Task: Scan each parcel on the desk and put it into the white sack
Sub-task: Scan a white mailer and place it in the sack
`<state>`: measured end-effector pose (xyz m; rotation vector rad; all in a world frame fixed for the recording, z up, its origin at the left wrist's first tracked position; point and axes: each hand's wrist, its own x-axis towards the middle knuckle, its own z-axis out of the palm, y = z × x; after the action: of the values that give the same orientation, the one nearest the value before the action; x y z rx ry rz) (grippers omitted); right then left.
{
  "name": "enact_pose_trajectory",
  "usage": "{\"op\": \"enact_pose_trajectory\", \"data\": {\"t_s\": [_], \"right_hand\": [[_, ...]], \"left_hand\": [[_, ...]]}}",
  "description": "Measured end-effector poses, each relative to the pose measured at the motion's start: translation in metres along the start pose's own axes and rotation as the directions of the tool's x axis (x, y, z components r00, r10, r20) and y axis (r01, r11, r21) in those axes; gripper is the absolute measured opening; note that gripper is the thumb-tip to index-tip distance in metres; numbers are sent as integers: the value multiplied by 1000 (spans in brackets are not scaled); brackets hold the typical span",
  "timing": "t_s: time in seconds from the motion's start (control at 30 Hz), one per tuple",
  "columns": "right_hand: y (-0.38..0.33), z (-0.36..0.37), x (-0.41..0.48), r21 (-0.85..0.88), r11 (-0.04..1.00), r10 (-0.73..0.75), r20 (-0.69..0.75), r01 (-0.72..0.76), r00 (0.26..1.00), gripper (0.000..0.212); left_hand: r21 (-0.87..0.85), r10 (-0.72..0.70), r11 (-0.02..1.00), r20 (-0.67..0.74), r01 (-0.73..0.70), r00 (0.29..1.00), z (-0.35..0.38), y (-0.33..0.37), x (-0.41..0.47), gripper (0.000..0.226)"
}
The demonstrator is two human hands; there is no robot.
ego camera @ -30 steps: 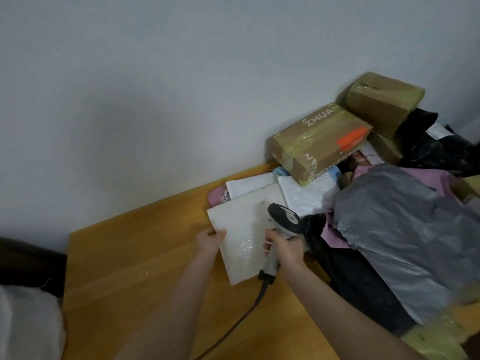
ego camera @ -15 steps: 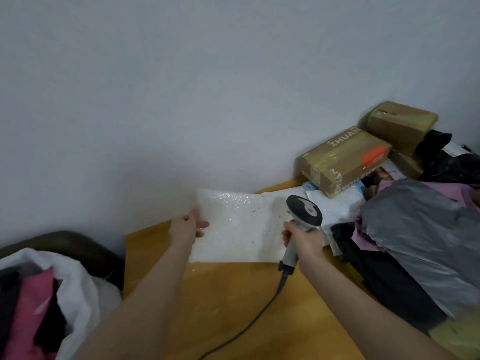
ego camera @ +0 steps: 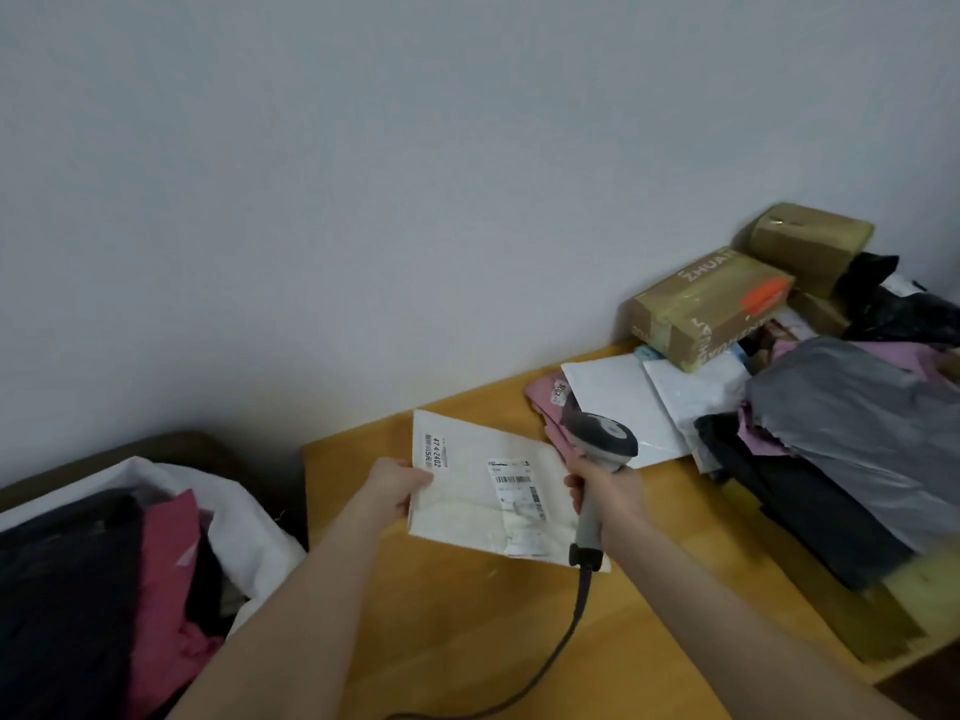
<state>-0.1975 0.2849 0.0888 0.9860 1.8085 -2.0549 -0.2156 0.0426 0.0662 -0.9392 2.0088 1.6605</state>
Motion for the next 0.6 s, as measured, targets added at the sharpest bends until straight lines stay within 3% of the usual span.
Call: {"op": "enact_pose_trajectory", "data": {"t_s": [0.33,0.6], "right_hand": [[34,-8,-4,-89,996,28,36,-25,999,9],[26,-17,-35,-85,994,-46,194,63,980,15]], "left_hand": [[-46,57,997,-67,-60,996,-1,-29,9,30],[-133,193,970,-97,-205,976,-18,-11,-27,10]]}}
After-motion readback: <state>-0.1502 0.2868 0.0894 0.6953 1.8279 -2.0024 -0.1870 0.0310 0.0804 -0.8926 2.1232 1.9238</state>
